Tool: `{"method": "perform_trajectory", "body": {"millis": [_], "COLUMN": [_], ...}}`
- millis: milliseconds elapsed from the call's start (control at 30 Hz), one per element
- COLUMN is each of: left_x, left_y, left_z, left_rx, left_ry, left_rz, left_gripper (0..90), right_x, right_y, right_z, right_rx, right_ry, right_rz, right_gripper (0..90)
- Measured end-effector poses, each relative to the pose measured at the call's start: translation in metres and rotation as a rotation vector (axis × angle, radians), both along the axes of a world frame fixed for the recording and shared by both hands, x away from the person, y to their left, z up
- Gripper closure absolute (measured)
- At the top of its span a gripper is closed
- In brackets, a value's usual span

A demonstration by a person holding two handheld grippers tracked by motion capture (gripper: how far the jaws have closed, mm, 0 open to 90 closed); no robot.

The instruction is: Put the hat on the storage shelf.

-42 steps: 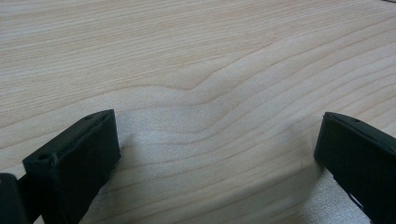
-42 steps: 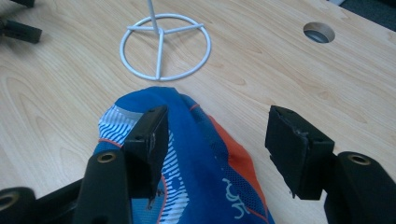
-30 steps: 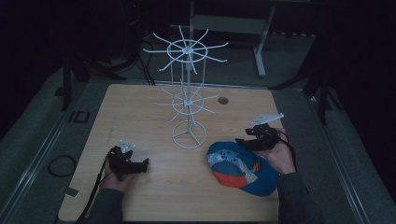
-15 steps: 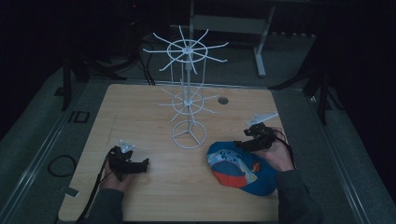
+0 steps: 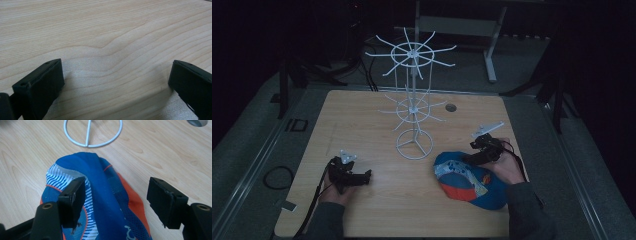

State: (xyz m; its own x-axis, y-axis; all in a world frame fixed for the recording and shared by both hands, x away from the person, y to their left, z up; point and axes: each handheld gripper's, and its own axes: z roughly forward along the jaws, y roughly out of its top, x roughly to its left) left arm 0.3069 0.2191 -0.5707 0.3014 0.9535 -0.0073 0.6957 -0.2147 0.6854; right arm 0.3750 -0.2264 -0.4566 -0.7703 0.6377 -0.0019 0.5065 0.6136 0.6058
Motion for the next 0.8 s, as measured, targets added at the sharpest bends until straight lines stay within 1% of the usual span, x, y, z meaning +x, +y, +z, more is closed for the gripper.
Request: {"method": "perform_trajectory", "body": {"millis": [500,800], "left_x": [0.0,-0.0001], "left_y": [0.0,-0.0001], "left_z": [0.0,0.0], "left_rx": [0.0,-0.001], "left_ry": [0.0,0.001], "left_rz": [0.0,0.001], "left_gripper": [0.2,0.2], "right_x": [0.0009,0.0036], "right_y": [0.0068,0.0089], "right_z": [-0.0068,-0.0096], "right_rx": [-0.031,-0.043], "right_ry": [0.036,0.05], "right_rz": [0.039,0.048], "right_gripper": [33.2,33.4]}}
